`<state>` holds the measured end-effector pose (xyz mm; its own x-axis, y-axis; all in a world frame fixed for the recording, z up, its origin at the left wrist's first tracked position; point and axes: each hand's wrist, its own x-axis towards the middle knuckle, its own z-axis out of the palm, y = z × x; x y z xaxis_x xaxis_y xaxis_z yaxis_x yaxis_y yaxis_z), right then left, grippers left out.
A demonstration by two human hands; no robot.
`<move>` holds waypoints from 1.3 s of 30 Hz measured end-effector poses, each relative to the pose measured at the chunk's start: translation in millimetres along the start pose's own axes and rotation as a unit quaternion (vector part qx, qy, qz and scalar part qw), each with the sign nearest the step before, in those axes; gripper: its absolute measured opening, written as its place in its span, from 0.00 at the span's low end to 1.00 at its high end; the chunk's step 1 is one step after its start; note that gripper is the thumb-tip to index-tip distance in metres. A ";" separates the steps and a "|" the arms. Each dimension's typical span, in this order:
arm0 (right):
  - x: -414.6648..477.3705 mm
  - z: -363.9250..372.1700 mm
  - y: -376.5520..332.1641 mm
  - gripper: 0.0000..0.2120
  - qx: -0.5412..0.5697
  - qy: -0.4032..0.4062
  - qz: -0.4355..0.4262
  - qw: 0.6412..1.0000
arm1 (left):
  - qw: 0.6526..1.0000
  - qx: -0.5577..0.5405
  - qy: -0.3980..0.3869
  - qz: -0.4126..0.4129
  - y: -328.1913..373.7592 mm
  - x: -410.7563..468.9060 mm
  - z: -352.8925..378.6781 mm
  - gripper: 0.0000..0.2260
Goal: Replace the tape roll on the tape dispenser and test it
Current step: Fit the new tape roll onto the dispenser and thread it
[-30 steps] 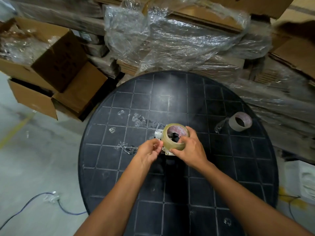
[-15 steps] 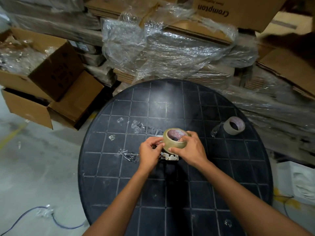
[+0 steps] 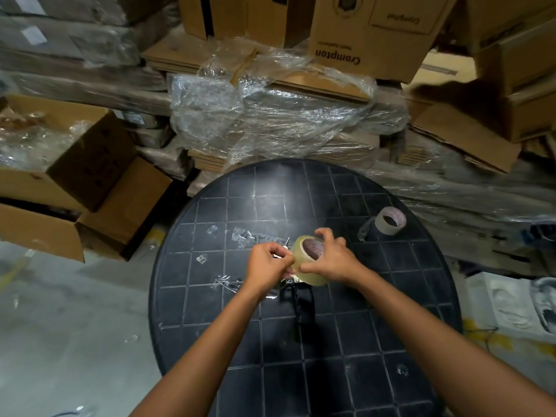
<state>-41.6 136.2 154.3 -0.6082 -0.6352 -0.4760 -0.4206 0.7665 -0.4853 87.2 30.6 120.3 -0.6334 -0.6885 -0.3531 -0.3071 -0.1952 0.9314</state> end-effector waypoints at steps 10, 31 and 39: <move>-21.0 -13.5 -7.6 0.48 -0.019 -0.061 -0.011 0.998 | 0.958 -0.167 -0.182 -0.147 8.0 -20.7 -29.1 0.05; -50.3 -52.4 62.6 0.42 0.198 -0.277 -0.010 0.940 | 0.960 -0.084 -0.260 -0.065 39.9 -52.6 32.4 0.05; -25.3 -76.9 64.4 0.53 -0.016 -0.197 -0.153 0.968 | 0.969 0.108 -0.219 0.034 66.1 -35.1 14.1 0.04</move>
<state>-105.0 209.0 191.5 -0.1516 -0.8148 -0.5595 -0.5655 0.5358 -0.6271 79.2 51.7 192.9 -0.8836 -0.3219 -0.3399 -0.3663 0.0232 0.9302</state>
